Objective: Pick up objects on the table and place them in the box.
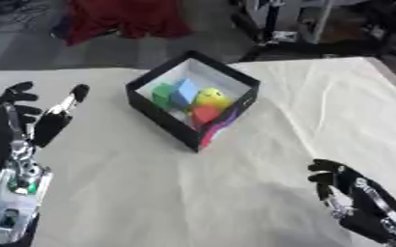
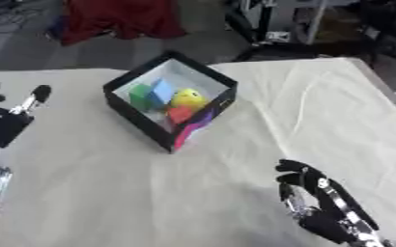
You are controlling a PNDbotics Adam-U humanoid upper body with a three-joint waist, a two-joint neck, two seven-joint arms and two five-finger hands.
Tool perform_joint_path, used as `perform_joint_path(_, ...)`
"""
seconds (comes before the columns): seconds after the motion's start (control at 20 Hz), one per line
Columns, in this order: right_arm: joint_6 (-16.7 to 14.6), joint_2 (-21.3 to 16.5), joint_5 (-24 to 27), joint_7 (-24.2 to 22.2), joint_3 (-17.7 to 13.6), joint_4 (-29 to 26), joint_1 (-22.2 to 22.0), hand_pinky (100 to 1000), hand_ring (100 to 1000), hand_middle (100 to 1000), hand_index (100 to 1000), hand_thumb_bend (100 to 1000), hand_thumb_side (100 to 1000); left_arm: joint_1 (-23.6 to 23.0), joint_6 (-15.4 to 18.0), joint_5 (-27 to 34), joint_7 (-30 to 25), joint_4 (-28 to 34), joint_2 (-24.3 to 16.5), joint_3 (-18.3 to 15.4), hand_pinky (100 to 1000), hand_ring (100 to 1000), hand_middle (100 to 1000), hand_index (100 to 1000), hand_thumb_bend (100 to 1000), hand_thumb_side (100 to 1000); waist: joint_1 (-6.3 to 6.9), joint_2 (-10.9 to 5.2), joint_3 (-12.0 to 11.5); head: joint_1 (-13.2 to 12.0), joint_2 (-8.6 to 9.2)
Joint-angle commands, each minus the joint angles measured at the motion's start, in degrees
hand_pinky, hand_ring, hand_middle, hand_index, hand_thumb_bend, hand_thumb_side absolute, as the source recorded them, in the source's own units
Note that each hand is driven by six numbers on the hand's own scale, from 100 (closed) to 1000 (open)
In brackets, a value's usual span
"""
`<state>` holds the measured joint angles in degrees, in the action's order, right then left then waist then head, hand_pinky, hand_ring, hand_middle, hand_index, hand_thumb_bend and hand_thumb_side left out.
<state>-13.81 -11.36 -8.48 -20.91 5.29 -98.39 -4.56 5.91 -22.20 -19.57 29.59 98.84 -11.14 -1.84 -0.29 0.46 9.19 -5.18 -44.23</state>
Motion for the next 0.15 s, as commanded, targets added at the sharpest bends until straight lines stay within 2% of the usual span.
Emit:
perform_joint_path(0.05, -0.17, -0.42, 1.38, 1.03, -0.36, -1.34, 0.38, 846, 762, 772, 879, 100, 470, 0.05, 1.79, 1.43, 0.41, -0.70, -0.05, 0.17, 595, 551, 604, 798, 949, 685, -0.75, -0.17, 0.00, -0.19, 0.11)
perform_joint_path(0.15, -0.15, -0.36, 1.95, 1.63, -0.30, -1.30, 0.47, 847, 763, 772, 878, 100, 470, -0.12, 2.28, 1.83, -0.10, -1.26, 0.06, 0.37, 595, 551, 604, 798, 947, 686, -0.77, -0.07, -0.17, -0.02, 0.11)
